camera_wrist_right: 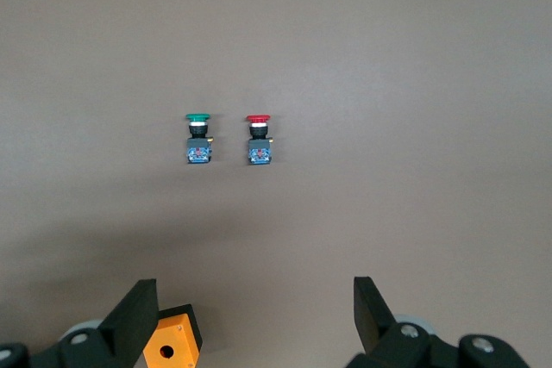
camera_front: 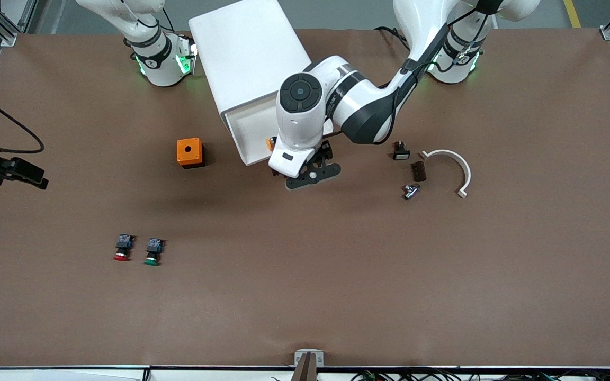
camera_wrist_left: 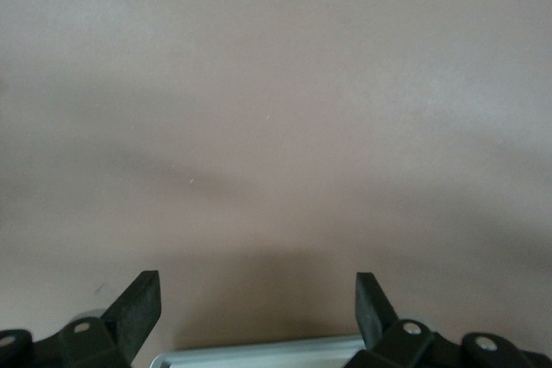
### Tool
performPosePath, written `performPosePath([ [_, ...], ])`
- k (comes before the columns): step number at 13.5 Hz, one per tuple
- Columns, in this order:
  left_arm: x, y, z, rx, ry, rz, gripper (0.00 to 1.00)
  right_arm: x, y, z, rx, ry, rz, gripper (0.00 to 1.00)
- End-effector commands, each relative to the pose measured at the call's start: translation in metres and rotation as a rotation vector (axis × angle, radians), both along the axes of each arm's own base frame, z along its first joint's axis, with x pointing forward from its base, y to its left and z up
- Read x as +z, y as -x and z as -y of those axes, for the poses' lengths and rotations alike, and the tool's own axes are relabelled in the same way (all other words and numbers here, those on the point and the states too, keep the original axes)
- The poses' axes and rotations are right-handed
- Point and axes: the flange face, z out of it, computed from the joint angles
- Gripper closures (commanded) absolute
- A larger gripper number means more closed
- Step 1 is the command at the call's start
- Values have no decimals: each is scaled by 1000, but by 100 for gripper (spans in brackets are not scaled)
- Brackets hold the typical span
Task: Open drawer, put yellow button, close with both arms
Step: 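Push the drawer closed into the cabinet with the left gripper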
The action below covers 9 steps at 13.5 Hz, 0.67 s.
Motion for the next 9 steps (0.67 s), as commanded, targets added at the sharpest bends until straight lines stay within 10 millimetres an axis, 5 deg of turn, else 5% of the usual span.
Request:
performPosePath([
  [1,-15,3,6,-13,-7,28,1,22,24,8,48,27,27,0],
  [4,-34,22,14,-5,-26,-17,1,45,40,9,62,23,49,0],
  [9,-31,55,29,34,-13,-157,1,56,41,4,69,21,59,0],
])
